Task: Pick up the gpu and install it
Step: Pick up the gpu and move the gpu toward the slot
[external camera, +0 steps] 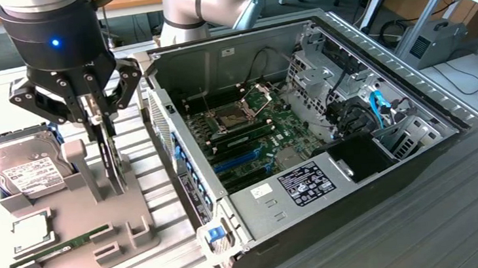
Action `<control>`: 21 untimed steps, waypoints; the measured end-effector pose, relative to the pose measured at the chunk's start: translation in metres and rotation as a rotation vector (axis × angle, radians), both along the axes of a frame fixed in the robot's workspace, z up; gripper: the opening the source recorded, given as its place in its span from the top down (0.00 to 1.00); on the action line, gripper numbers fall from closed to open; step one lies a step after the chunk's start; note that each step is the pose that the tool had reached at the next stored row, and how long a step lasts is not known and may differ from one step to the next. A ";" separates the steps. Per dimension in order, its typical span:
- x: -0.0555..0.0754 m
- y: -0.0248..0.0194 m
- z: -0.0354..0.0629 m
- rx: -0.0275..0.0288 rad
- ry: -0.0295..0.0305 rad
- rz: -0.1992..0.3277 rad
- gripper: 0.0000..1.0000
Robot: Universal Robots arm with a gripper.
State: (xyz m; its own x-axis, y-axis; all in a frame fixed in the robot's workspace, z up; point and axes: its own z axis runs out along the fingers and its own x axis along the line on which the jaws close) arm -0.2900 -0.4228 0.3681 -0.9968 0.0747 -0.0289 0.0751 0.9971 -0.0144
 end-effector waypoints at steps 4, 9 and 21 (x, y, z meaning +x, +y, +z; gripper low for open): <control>0.000 0.0000 0.0008 0.0000 0.0000 0.000 0.73; 0.000 0.0000 0.0018 0.0000 0.0000 0.000 0.73; 0.000 0.0000 0.0052 0.0000 0.0000 0.000 0.73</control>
State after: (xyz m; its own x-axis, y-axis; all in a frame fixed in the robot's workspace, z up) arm -0.2900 -0.4228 0.3732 -0.9968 0.0747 -0.0289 0.0751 0.9971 -0.0144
